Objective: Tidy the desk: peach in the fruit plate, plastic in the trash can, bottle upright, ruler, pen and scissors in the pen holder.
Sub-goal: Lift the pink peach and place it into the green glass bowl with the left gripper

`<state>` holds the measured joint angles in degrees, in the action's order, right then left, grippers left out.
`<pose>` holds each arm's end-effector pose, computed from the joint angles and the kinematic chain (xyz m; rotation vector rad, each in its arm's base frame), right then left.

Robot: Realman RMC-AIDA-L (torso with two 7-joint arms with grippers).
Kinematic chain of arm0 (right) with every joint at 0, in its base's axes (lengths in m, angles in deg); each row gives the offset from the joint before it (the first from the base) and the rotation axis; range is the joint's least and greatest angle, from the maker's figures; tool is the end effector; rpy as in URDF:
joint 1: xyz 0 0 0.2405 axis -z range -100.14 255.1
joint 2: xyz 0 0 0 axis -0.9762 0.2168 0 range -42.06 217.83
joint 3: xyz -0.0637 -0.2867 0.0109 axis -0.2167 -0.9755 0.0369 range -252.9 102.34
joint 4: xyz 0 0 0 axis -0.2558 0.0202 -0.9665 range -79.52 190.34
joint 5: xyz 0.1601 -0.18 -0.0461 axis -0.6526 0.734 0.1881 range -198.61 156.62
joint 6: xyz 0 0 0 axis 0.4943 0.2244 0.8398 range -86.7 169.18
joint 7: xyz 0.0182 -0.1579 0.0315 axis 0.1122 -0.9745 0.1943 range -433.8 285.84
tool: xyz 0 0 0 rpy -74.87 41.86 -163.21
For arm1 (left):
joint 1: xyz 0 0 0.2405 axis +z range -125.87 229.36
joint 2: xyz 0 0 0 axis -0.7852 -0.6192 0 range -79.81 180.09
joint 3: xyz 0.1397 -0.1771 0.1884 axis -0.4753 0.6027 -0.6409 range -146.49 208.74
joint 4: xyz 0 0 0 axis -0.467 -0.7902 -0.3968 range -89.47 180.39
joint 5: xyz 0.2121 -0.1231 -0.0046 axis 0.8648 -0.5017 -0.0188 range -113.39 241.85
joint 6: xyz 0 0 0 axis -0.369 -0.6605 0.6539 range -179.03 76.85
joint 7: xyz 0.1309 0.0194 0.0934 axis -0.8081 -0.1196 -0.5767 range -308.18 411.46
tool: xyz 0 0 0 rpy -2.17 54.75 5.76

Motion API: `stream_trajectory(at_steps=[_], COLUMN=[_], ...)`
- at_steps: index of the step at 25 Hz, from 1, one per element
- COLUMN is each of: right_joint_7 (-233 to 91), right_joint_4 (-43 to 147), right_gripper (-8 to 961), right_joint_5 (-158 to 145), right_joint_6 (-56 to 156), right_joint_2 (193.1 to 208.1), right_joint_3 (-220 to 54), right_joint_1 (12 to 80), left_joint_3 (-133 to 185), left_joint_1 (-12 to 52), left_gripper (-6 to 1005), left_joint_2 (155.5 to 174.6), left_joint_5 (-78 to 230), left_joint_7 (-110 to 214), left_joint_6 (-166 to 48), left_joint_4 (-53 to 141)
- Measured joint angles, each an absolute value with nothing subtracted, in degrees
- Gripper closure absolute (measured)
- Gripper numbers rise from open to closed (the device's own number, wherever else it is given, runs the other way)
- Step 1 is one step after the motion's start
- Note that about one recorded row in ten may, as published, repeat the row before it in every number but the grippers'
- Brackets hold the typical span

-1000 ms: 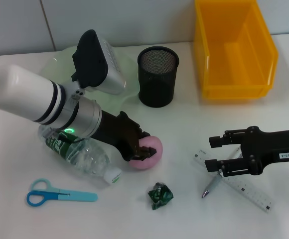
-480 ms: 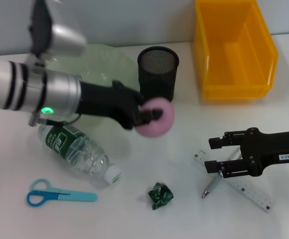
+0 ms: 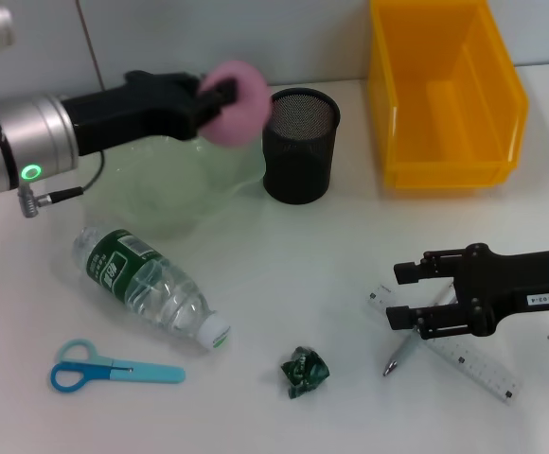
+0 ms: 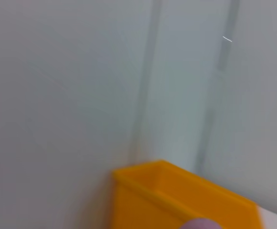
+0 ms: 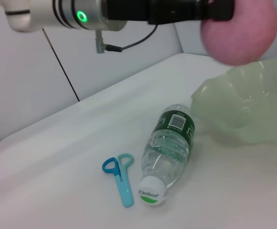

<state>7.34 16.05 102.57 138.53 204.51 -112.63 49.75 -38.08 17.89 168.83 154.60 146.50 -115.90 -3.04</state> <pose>0.3353 0.3471 -0.0145 -2.8555 0.7142 0.5659 -0.1938 0.4568 -0.0480 -2.5936 -0.5902 -0.7721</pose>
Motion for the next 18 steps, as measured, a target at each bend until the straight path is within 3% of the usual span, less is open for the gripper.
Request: stream_trajectory(at_steps=[18], right_joint_7=[6.98], right_joint_4=[16.12], right_gripper=[224], right_joint_5=[103.20], right_joint_6=[137.83], right_joint_2=[204.53], right_joint_3=[-112.71], right_joint_1=[49.57], left_joint_3=[-38.27], left_joint_1=[16.14], left_gripper=[818], left_joint_2=[169.24], left_joint_5=[137.84], left_joint_7=[121.76], left_joint_6=[-97.35], left_joint_4=[17.63])
